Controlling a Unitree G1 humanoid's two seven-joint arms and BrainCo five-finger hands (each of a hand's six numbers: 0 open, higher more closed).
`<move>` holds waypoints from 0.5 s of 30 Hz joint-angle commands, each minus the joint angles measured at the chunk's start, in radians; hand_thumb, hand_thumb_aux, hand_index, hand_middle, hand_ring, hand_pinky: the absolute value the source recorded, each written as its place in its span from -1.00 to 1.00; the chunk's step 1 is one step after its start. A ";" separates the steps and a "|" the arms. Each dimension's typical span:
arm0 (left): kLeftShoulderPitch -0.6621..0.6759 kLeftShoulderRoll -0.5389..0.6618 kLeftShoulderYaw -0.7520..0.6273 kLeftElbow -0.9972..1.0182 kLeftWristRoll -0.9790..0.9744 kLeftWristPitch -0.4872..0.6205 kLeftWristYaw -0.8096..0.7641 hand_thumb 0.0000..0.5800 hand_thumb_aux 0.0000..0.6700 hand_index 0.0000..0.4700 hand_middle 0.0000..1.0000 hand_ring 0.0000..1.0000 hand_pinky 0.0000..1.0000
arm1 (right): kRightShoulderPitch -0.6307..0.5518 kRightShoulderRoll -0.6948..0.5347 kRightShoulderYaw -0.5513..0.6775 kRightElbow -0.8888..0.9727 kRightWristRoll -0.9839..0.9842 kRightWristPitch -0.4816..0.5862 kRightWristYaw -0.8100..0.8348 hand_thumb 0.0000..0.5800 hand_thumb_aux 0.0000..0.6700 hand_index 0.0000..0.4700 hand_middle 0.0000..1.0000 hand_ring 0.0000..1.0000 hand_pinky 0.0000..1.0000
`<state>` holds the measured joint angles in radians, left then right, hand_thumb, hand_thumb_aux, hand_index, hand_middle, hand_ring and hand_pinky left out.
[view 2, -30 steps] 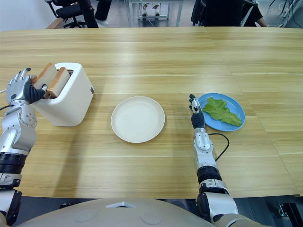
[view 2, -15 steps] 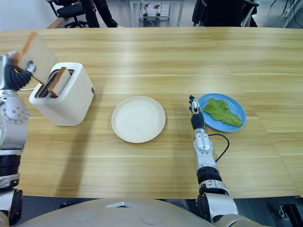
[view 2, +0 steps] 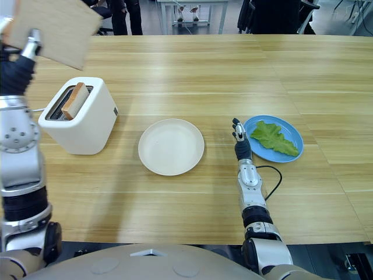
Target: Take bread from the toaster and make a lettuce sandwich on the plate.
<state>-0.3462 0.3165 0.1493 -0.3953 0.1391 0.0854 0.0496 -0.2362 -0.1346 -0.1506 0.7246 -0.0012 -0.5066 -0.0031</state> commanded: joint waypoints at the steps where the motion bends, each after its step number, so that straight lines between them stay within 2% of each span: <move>1: 0.021 -0.079 -0.118 0.153 -0.074 0.041 -0.103 1.00 1.00 0.96 1.00 1.00 1.00 | 0.015 -0.002 0.004 -0.009 0.004 0.018 0.003 -1.00 -1.00 -1.00 -1.00 -1.00 -1.00; 6: 0.078 -0.171 -0.236 0.399 -0.110 0.087 -0.208 1.00 1.00 0.96 1.00 1.00 1.00 | 0.023 -0.005 0.000 -0.014 0.005 0.021 0.002 -1.00 -1.00 -1.00 -1.00 -1.00 -1.00; 11: 0.095 -0.162 -0.333 0.597 -0.030 0.051 -0.238 1.00 1.00 0.96 1.00 1.00 1.00 | 0.026 -0.005 0.001 -0.019 0.005 0.024 0.002 -1.00 -1.00 -1.00 -1.00 -1.00 -1.00; 15: 0.074 -0.145 -0.364 0.727 0.044 0.008 -0.203 1.00 1.00 0.96 1.00 1.00 1.00 | 0.033 -0.005 0.001 -0.037 0.005 0.029 0.001 -1.00 -1.00 -1.00 -1.00 -1.00 -1.00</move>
<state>-0.2558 0.1555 -0.2037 0.2802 0.1507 0.1155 -0.1694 -0.2122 -0.1385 -0.1532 0.6988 -0.0002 -0.4943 -0.0024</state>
